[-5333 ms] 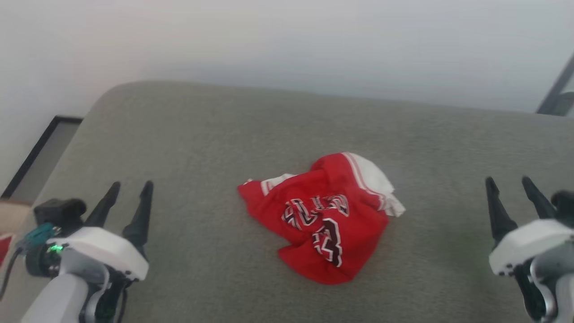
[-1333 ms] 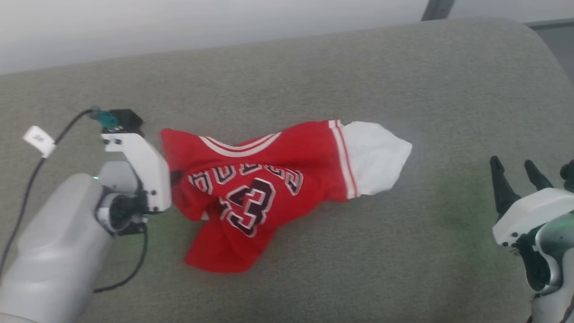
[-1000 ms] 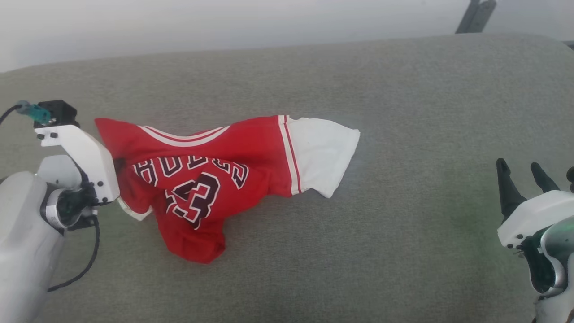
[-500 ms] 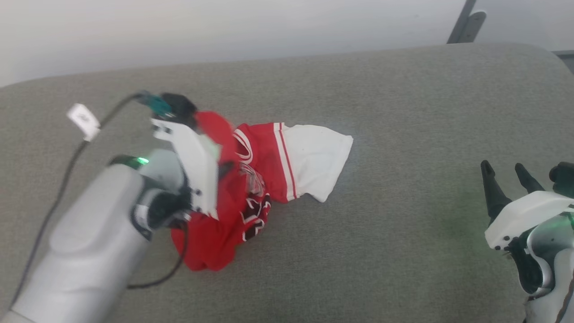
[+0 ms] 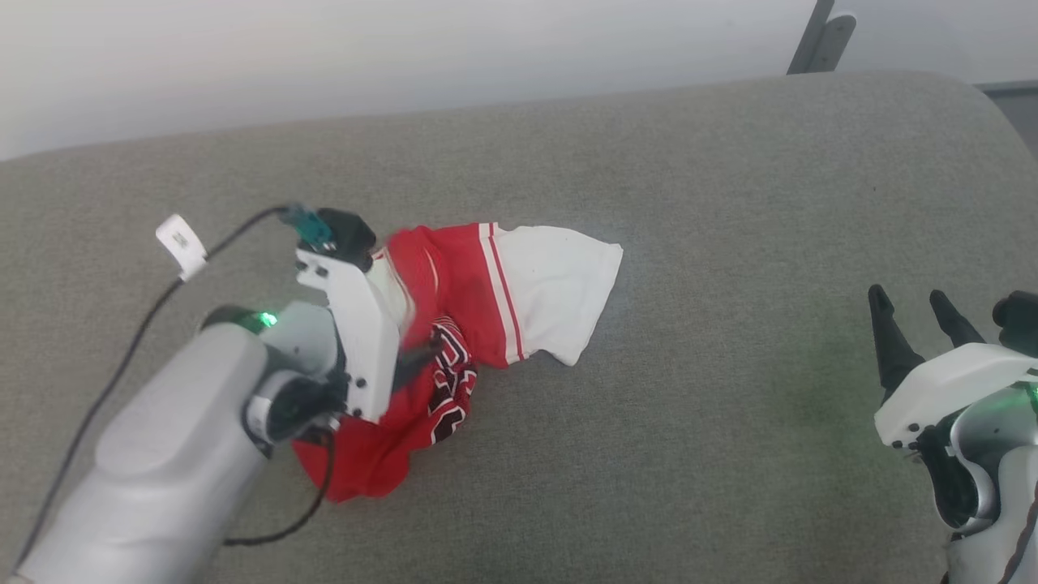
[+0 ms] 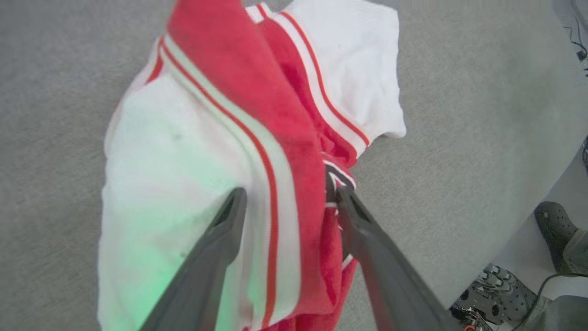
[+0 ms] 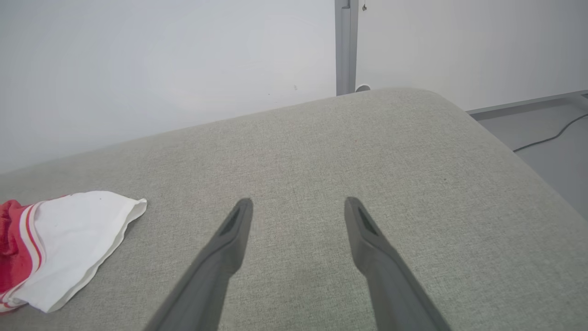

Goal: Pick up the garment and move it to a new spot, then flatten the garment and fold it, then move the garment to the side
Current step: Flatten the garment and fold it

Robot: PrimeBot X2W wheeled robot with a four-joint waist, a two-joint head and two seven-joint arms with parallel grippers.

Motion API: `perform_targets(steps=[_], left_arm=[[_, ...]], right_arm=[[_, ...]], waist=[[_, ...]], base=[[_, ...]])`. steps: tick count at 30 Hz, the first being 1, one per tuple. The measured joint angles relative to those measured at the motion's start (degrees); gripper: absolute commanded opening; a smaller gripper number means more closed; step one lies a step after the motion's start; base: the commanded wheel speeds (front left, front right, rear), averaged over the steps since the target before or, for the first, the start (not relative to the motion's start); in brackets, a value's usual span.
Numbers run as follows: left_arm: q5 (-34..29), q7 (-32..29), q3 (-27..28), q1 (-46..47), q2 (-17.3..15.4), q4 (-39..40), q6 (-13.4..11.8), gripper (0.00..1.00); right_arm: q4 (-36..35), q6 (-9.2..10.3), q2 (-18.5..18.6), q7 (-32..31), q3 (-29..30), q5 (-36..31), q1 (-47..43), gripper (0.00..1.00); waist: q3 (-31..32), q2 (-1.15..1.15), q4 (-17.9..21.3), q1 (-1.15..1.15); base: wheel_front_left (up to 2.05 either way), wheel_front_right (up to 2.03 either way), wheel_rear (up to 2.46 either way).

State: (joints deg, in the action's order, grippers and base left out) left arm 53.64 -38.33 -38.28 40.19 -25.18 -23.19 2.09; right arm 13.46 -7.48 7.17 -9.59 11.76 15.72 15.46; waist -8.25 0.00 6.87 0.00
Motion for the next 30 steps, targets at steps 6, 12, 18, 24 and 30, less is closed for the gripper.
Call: perform_targets(steps=[6,12,18,24,30], left_arm=[[0.9,-3.1,1.3,1.1,-3.3,3.5,-0.7,1.0],[1.8,-4.4,2.9,2.1,-5.9,6.9,-2.4,1.0],[0.7,-5.5,2.7,2.0,-8.3,4.5,-3.4,1.0],[2.1,-6.9,2.1,0.6,-7.9,0.3,-3.3,1.0],[2.2,-7.9,1.4,0.3,-7.5,-2.2,-3.0,0.49]], right_arm=[[-0.3,0.0,-0.1,1.0,-0.2,0.0,0.0,1.0],[-0.6,0.0,-0.1,2.0,-0.6,0.0,0.0,1.0],[-0.7,0.0,-0.1,2.2,-1.0,0.0,0.1,1.0],[-1.1,0.0,-0.1,2.1,-0.9,-0.1,0.4,1.0],[-1.2,0.0,0.1,2.0,-0.7,-0.1,0.6,1.0]], waist=[[0.9,0.0,-0.6,0.0],[0.9,0.0,-0.8,0.0],[0.2,0.0,-0.4,0.0],[-1.1,0.0,0.4,0.0],[-2.1,0.0,0.6,0.0]], base=[[0.0,0.0,0.0],[0.0,0.0,0.0],[0.0,0.0,0.0],[0.0,0.0,0.0],[0.0,0.0,0.0]])
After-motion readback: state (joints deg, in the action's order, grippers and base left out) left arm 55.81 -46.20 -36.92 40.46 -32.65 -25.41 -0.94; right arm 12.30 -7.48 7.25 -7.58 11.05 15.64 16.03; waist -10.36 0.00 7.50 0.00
